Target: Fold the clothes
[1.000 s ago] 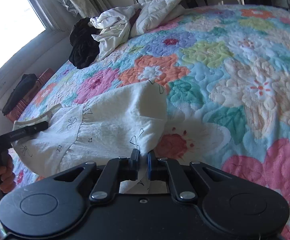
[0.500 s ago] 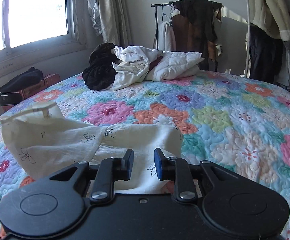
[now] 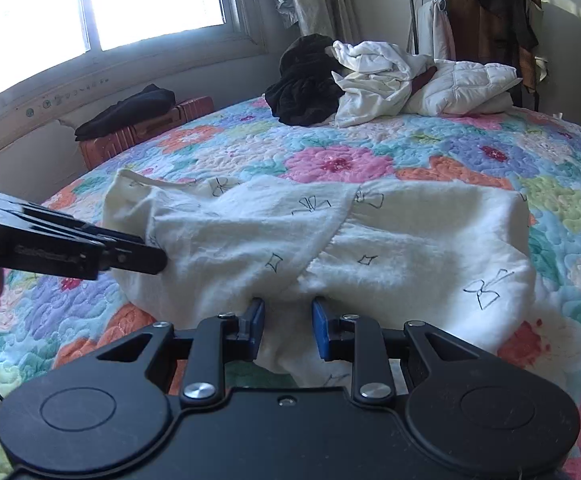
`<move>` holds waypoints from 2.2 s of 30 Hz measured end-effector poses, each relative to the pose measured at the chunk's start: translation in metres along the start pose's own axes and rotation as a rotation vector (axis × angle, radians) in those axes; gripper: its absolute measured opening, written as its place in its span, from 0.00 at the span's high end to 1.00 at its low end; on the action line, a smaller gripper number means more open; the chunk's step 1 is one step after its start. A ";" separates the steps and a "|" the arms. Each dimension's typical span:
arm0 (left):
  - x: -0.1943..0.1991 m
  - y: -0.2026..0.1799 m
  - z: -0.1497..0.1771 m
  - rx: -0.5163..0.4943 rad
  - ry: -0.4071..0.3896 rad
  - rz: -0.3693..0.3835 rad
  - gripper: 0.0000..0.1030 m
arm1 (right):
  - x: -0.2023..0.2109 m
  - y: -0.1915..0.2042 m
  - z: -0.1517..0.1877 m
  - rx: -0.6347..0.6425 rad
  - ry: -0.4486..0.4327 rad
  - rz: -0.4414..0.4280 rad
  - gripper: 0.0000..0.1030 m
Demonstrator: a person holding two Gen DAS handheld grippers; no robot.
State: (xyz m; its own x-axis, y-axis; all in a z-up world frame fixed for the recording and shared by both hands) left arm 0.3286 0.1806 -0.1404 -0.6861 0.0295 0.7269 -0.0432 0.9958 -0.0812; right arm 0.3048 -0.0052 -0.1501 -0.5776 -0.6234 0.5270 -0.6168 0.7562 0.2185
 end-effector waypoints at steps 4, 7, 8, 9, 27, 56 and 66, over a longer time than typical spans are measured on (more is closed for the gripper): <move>-0.020 0.030 -0.009 0.192 -0.013 0.024 0.72 | 0.005 -0.001 0.002 0.006 -0.005 0.016 0.63; -0.046 0.049 -0.007 0.240 0.031 -0.048 0.76 | 0.003 -0.010 0.008 0.001 0.029 0.058 0.63; -0.051 0.052 -0.007 0.244 0.037 -0.048 0.76 | 0.000 -0.017 0.012 -0.011 0.063 0.087 0.64; -0.052 0.053 -0.007 0.239 0.034 -0.048 0.76 | 0.000 -0.022 0.016 -0.007 0.091 0.109 0.65; -0.046 0.035 -0.021 0.176 -0.051 -0.018 0.73 | -0.006 -0.042 -0.007 -0.077 0.022 0.179 0.54; -0.054 -0.009 -0.002 0.225 0.101 0.261 0.67 | 0.020 -0.038 0.071 -0.870 -0.032 -0.032 0.45; -0.067 0.015 -0.002 0.415 0.134 0.346 0.71 | -0.003 -0.065 0.054 -0.899 -0.254 0.096 0.67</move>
State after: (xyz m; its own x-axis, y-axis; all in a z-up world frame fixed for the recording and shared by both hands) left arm 0.3753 0.1942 -0.1887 -0.6138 0.3869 0.6882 -0.1322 0.8090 -0.5728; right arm 0.3178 -0.0631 -0.2108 -0.7694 -0.4947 0.4041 0.0229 0.6108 0.7914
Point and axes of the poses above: each gripper's, at about its wrist camera, not at the fingertips, and x roughly against the way its jaws point, y to its left, z to its underside, the point moved 5 cm from there along -x, roughly the way its jaws point, and after that the axes turned 6 degrees about -z, right-handed, at the moved point
